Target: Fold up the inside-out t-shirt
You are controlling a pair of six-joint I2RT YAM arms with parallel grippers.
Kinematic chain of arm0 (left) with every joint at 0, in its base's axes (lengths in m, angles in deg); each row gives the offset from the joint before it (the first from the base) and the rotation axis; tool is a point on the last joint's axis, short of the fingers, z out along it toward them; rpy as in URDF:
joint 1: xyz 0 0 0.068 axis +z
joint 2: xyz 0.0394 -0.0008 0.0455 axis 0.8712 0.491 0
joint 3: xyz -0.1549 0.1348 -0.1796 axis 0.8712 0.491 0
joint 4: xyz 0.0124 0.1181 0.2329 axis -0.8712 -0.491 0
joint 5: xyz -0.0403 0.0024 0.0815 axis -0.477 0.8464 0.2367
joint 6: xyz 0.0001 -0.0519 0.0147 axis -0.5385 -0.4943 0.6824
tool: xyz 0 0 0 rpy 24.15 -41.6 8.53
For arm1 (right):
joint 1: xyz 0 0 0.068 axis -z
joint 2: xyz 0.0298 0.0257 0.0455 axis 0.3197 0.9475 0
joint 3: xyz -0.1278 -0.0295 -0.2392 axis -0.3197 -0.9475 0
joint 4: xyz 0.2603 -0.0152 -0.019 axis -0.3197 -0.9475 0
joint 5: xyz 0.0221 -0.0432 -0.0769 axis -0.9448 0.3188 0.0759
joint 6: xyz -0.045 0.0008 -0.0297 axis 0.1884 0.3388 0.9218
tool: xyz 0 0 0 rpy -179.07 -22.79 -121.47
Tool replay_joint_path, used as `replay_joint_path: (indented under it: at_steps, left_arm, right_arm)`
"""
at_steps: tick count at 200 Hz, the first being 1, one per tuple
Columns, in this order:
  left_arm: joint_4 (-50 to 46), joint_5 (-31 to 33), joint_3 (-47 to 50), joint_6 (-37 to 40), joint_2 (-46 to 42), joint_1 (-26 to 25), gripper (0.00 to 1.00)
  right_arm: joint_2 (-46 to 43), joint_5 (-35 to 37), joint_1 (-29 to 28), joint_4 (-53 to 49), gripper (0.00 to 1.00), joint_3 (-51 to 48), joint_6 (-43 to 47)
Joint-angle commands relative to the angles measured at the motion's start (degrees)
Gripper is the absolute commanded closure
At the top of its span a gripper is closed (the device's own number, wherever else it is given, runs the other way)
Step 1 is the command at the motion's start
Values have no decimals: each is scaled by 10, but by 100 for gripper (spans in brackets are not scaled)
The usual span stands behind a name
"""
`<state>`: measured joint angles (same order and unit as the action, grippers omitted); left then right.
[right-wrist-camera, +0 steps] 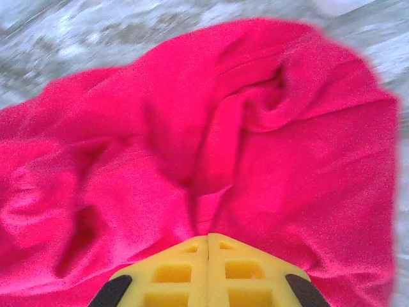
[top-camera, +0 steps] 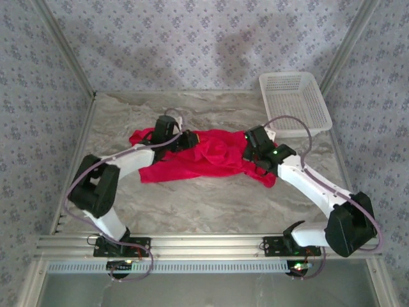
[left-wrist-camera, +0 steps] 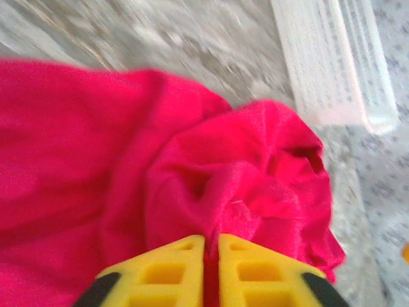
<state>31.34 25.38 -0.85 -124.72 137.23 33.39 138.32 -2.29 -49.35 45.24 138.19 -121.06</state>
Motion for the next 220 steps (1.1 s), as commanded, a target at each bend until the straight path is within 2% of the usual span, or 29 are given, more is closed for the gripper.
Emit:
replay_joint_path:
  at_steps: [1,14,27,67,107,143,177,206,220]
  left_arm:
    - [-71,72,19,23,-49,42,73]
    - [-73,59,30,15,-59,67,74]
    - [-68,42,40,10,-64,86,71]
    - [-116,33,46,25,-88,140,67]
    - [-181,25,45,36,-105,231,58]
    - [-183,7,41,33,-87,297,52]
    - [-162,-33,24,16,-45,331,53]
    - [-121,-63,35,-7,-45,328,58]
    - [-111,-62,43,-10,-56,319,59]
  right_arm:
    - [-51,102,1,-22,100,-19,-30]
    - [-63,98,2,-3,96,-33,-30]
    - [-59,66,7,26,89,-37,-17]
    - [28,-102,-4,109,62,-2,30]
    - [171,-160,-54,81,57,107,55]
    - [281,-181,-70,51,48,212,76]
    - [363,-174,-70,1,50,290,80]
    - [380,-195,-63,-14,66,317,105]
    - [375,-207,-60,-17,77,325,111]
